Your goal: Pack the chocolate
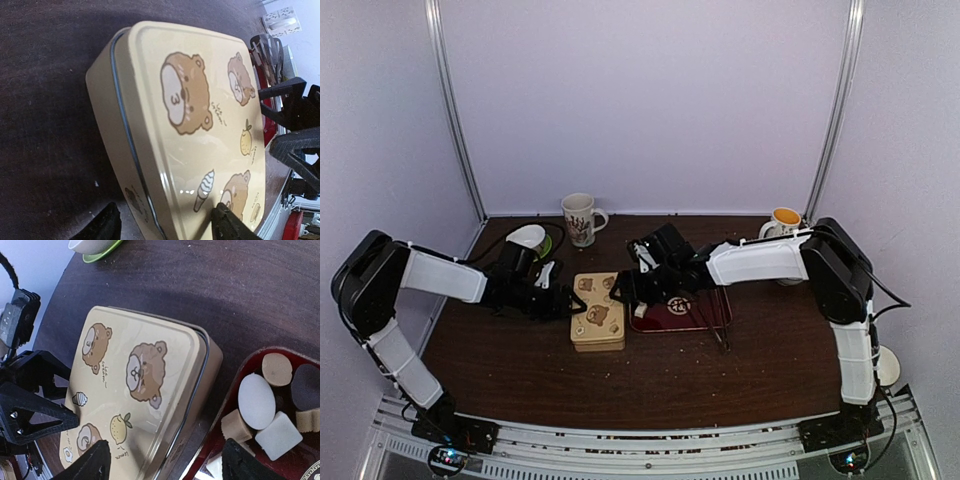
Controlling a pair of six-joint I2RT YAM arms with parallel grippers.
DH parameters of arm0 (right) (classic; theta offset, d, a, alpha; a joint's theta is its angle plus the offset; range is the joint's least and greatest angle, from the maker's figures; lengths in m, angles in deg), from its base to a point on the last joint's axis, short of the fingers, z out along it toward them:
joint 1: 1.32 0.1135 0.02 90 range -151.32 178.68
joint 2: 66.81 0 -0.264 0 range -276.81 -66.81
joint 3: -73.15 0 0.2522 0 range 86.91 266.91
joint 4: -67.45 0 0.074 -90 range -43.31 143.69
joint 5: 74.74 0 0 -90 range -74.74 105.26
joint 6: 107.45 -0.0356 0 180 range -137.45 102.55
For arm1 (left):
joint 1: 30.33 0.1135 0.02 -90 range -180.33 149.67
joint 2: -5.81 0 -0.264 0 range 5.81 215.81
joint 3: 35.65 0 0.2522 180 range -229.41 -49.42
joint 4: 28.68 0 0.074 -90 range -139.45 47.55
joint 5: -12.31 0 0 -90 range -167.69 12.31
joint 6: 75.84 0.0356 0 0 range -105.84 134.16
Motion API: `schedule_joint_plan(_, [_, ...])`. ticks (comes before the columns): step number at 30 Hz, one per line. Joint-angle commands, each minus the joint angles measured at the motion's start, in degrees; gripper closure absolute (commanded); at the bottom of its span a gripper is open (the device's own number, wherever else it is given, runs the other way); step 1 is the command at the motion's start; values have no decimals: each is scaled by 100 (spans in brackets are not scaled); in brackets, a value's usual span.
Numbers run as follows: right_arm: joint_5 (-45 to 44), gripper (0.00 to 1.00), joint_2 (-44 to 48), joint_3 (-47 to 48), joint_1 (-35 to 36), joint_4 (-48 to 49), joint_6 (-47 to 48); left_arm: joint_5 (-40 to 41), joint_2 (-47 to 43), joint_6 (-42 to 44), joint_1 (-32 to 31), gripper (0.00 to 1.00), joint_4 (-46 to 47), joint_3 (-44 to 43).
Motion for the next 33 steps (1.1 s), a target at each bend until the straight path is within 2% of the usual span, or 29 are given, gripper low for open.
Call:
schedule_joint_plan(1, [200,15,33,319,-92,159,178,33,207,211,58,36,103,-209])
schedule_joint_plan(4, [327,12,-101,463,-144,218,126,-18,291,295,67,36,34,-317])
schedule_joint_plan(9, [415,14,-252,607,-150,225,-10,39,326,349,129,37,-55,-386])
schedule_joint_plan(17, [374,15,92,118,-145,282,34,63,323,444,198,36,-151,-483])
schedule_joint_plan(22, [378,14,409,-289,-96,320,55,-23,30,561,204,25,2,-428])
schedule_joint_plan(29, [261,11,832,-818,155,359,7,-147,-204,839,448,9,-268,-697])
schedule_joint_plan(33, [211,11,967,-1079,304,382,-69,-437,-66,1026,670,6,-265,-968])
